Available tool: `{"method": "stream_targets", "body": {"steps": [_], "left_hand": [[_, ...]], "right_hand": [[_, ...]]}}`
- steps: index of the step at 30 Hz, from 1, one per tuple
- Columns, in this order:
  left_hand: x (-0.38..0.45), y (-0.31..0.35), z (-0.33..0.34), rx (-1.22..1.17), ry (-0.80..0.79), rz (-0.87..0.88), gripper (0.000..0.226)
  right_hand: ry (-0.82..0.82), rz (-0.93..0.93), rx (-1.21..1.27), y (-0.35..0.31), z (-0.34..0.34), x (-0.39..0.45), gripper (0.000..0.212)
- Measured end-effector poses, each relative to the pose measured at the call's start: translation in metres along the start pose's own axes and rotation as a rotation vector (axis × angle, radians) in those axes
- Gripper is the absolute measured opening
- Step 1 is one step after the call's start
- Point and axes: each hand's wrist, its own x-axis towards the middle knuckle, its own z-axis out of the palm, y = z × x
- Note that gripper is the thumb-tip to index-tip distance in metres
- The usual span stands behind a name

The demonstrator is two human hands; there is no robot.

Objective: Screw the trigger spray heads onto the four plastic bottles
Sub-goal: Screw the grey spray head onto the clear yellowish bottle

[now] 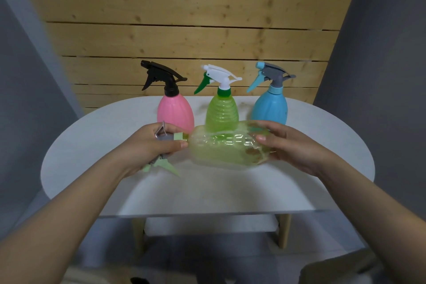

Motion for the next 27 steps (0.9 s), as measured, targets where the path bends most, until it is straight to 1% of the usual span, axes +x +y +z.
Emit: {"method": "stream_targets", "body": {"steps": [1,2,4,7,10,12,13,15,17,19,22,25,27], "left_hand": [[-0.001,0.0,0.0,0.019,-0.01,0.015,0.029],[-0.002,-0.001,0.001,0.028,-0.011,0.031,0.029],[-0.002,-0.001,0.004,0.036,0.003,0.057,0.029],[-0.002,-0.003,0.007,0.04,0.019,0.057,0.029],[0.002,-0.003,0.004,-0.021,0.058,0.013,0.024],[0.004,-0.002,0.004,-0.08,0.067,-0.008,0.024],[0.005,-0.001,0.004,-0.095,0.062,-0.01,0.023],[0.004,-0.002,0.002,-0.071,0.037,0.006,0.016],[0.001,-0.002,0.002,-0.02,0.015,0.024,0.02],[-0.001,-0.003,0.004,-0.006,0.009,0.043,0.028],[-0.004,-0.001,0.006,0.008,-0.005,0.082,0.027],[-0.005,0.001,0.006,0.087,-0.014,0.135,0.026],[-0.003,0.001,0.006,0.11,0.006,0.159,0.025]], "right_hand": [[0.017,0.024,-0.041,0.0,0.002,0.0,0.063],[0.037,0.065,-0.076,-0.001,0.004,-0.001,0.066],[0.073,0.169,-0.121,0.001,0.005,0.0,0.08],[0.051,0.245,-0.104,0.005,0.004,0.001,0.086],[-0.007,0.205,0.071,0.004,0.004,0.0,0.076],[-0.012,0.102,0.203,0.0,0.003,-0.001,0.066],[-0.002,0.05,0.225,-0.001,0.001,-0.001,0.067],[0.023,-0.005,0.178,-0.004,-0.001,-0.001,0.072],[0.048,-0.002,0.085,-0.005,-0.002,-0.003,0.07],[0.061,0.028,-0.007,-0.004,-0.003,-0.004,0.07],[0.083,0.125,-0.092,-0.002,-0.003,-0.002,0.081],[0.087,0.198,-0.121,0.003,-0.005,0.001,0.087],[0.056,0.228,-0.111,0.006,-0.004,0.001,0.089]]}}
